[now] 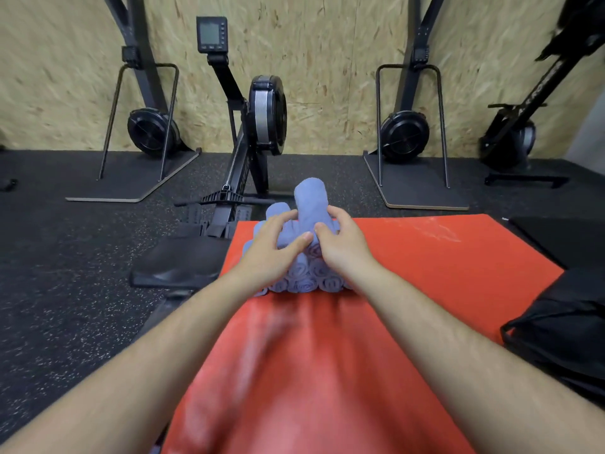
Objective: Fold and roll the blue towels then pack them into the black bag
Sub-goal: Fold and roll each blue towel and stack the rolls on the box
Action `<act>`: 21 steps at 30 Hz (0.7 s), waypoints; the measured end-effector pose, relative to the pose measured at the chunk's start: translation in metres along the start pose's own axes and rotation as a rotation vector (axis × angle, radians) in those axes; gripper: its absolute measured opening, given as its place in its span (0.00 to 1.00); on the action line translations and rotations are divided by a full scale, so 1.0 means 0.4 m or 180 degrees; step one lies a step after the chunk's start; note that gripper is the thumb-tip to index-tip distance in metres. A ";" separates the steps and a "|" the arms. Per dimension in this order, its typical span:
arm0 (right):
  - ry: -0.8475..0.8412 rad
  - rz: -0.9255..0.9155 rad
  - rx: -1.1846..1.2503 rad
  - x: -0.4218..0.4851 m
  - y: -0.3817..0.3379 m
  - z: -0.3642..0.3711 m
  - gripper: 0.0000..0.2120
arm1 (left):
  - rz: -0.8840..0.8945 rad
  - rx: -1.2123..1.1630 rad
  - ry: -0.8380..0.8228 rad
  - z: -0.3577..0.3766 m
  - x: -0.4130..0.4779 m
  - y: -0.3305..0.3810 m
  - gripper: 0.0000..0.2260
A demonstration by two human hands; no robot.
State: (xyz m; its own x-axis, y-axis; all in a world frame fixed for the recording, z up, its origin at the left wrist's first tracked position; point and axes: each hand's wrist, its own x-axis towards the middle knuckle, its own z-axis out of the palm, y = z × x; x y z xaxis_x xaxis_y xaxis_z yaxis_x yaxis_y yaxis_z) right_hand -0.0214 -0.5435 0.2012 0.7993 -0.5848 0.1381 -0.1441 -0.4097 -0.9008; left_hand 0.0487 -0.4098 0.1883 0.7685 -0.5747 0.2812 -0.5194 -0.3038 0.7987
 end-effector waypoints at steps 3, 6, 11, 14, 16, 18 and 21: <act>-0.0044 0.0060 -0.0269 0.094 0.005 0.039 0.24 | 0.0159 0.0701 -0.0082 0.019 0.087 -0.059 0.27; -0.0235 0.0310 -0.0713 0.139 0.021 0.082 0.22 | 0.0038 0.1303 -0.0305 0.038 0.139 -0.113 0.26; -0.0254 0.0491 -0.2079 0.143 0.065 0.123 0.20 | 0.0109 0.1726 -0.0646 0.072 0.142 -0.168 0.26; -0.0429 0.0449 -0.2168 0.141 0.075 0.116 0.20 | 0.0124 0.1857 -0.0632 0.077 0.139 -0.164 0.25; -0.0446 0.0397 -0.2083 0.132 0.073 0.100 0.22 | 0.0149 0.1828 -0.0667 0.064 0.135 -0.149 0.23; -0.0308 0.0199 -0.2118 0.115 0.067 0.085 0.23 | 0.0195 0.1832 -0.0618 0.046 0.120 -0.137 0.22; -0.0006 -0.0425 -0.2575 0.051 0.054 0.084 0.20 | 0.0303 0.1809 -0.0367 0.011 0.062 -0.126 0.25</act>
State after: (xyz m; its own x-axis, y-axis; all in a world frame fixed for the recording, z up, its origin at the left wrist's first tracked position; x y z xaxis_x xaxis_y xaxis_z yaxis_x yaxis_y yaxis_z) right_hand 0.0112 -0.5406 0.1709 0.8404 -0.4944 0.2219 -0.4232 -0.8545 -0.3012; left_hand 0.0924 -0.4120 0.1528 0.6796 -0.6888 0.2524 -0.7274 -0.5882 0.3534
